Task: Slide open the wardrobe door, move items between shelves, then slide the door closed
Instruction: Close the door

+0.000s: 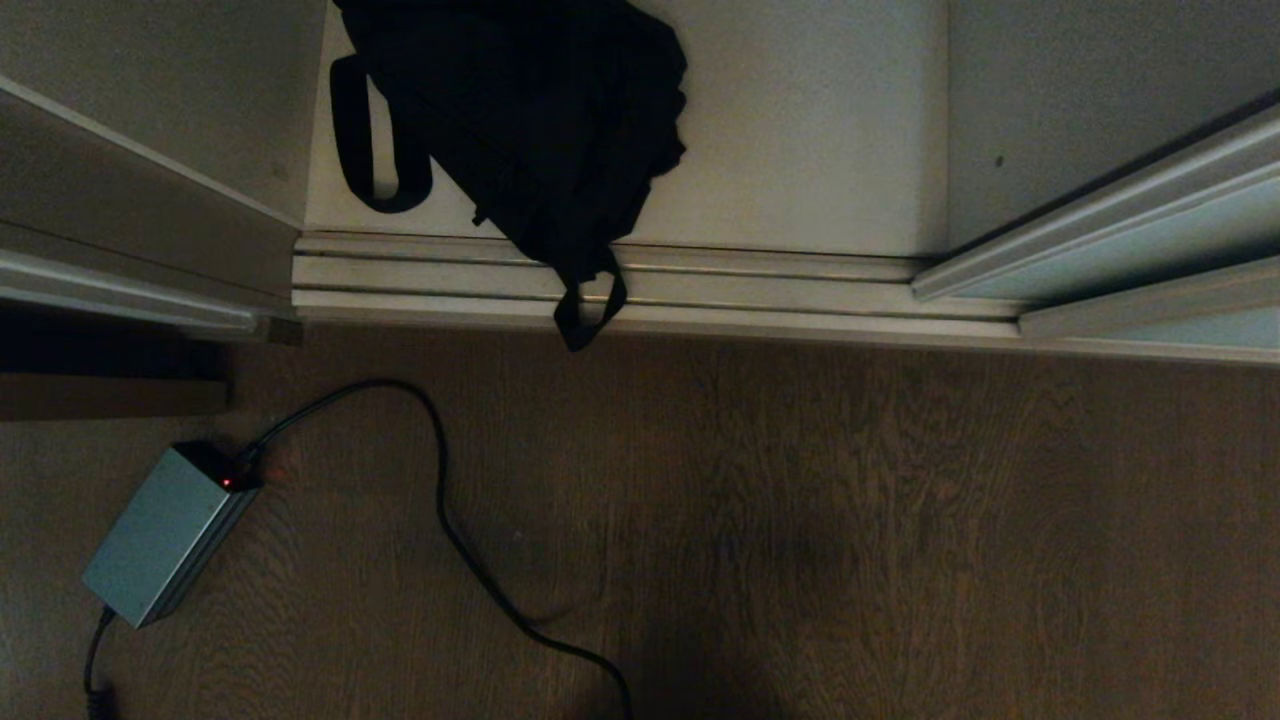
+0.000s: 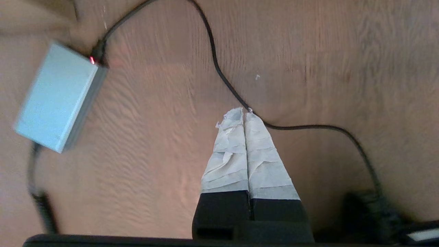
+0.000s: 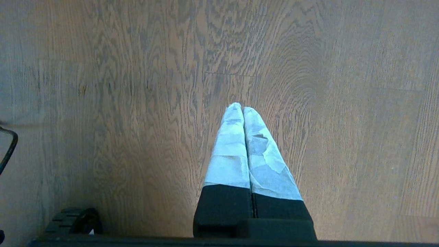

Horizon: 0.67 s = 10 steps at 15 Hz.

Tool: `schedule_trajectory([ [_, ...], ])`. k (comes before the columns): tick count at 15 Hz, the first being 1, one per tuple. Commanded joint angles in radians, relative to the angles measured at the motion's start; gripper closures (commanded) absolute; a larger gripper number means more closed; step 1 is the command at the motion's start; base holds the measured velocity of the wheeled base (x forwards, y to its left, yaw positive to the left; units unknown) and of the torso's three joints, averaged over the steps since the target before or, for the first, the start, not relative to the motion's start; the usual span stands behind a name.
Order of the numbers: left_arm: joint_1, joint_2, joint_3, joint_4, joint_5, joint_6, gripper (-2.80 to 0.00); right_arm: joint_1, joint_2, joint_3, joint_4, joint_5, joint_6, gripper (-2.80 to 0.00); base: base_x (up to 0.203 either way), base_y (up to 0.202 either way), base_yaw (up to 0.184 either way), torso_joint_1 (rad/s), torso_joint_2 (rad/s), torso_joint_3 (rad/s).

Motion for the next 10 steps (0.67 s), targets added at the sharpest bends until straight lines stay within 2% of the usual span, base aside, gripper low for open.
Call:
schedule_trajectory([
  [1, 0.000, -0.017, 0.010, 0.016, -0.004, -0.069, 0.00, 0.001, -0.003, 0.000, 0.000, 0.000, 0.000, 0.00, 0.000, 0.000, 0.000, 0.000, 0.00, 0.000],
  [3, 0.000, -0.016, 0.005, 0.032, -0.005, -0.106, 0.00, 0.001, -0.003, 0.000, 0.000, 0.000, 0.000, 0.00, 0.000, 0.000, 0.000, 0.000, 0.00, 0.000],
  [5, 0.000, -0.016, 0.012, 0.014, 0.004, -0.081, 0.00, 0.001, -0.003, 0.000, 0.000, 0.000, 0.000, 0.00, 0.000, 0.000, 0.000, 0.000, 0.00, 0.000],
  [6, 0.000, -0.016, 0.013, 0.009, 0.011, -0.051, 0.00, 0.000, -0.003, 0.000, 0.000, 0.000, 0.000, 0.00, 0.000, 0.000, 0.000, 0.000, 0.00, 0.000],
  [8, 0.000, -0.016, 0.040, -0.039, 0.054, 0.090, 0.00, 0.000, -0.003, 0.000, 0.000, 0.000, 0.000, 0.00, 0.000, 0.000, 0.000, 0.000, 0.00, 0.000],
  [9, 0.000, -0.017, 0.060, -0.065, 0.076, 0.105, 0.00, 0.001, -0.003, 0.000, 0.000, 0.000, 0.000, 0.00, 0.000, 0.000, 0.000, 0.000, 0.00, 0.000],
  [10, 0.000, -0.017, 0.063, -0.049, 0.080, 0.059, 0.00, 0.000, -0.003, 0.000, 0.000, 0.000, 0.000, 0.00, 0.000, 0.000, 0.000, 0.000, 0.00, 0.000],
])
